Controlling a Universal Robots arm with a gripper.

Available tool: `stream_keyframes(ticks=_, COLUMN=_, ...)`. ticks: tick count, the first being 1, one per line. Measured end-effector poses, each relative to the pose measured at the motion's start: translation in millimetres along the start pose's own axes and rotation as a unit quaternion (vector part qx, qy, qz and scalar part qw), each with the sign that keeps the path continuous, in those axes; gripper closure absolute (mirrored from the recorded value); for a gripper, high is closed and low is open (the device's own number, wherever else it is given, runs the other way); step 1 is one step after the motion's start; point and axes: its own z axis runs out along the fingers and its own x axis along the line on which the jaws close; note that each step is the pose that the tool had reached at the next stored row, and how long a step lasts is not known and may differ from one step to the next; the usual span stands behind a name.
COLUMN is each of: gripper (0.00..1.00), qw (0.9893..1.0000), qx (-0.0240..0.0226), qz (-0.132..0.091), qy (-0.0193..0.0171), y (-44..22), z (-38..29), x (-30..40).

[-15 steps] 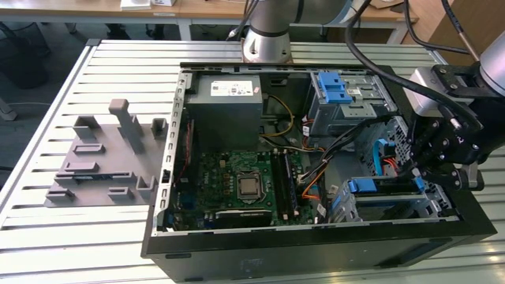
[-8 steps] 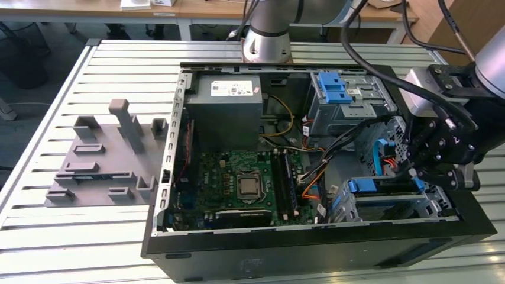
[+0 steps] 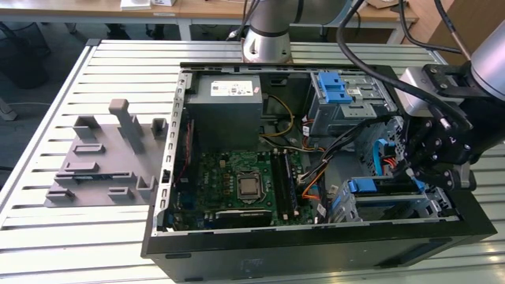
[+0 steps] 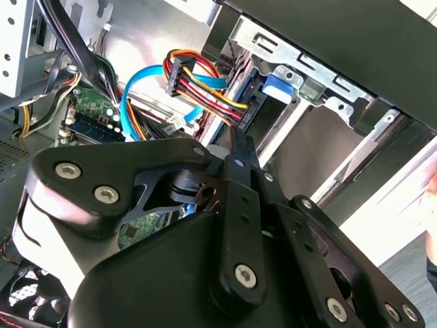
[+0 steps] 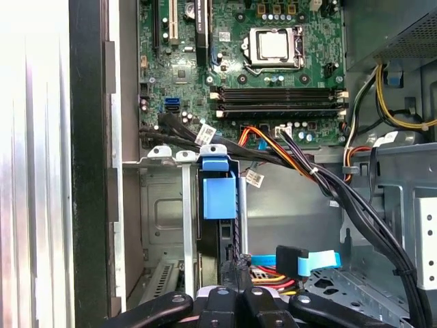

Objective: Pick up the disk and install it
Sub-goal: 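Insert the second disk wire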

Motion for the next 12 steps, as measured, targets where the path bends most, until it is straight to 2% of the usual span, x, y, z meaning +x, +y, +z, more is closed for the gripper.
stream_keyframes(ticks=6, gripper=0.89, qw=1.0, qx=0.0001, qz=-0.006, qy=0.0002, y=0.7, z=-4.1, x=-0.2)
stream_keyframes(ticks=12, gripper=0.89, qw=1.0, qx=0.0007, qz=-0.007, qy=0.0002, y=1.2, z=-4.6, x=-0.2)
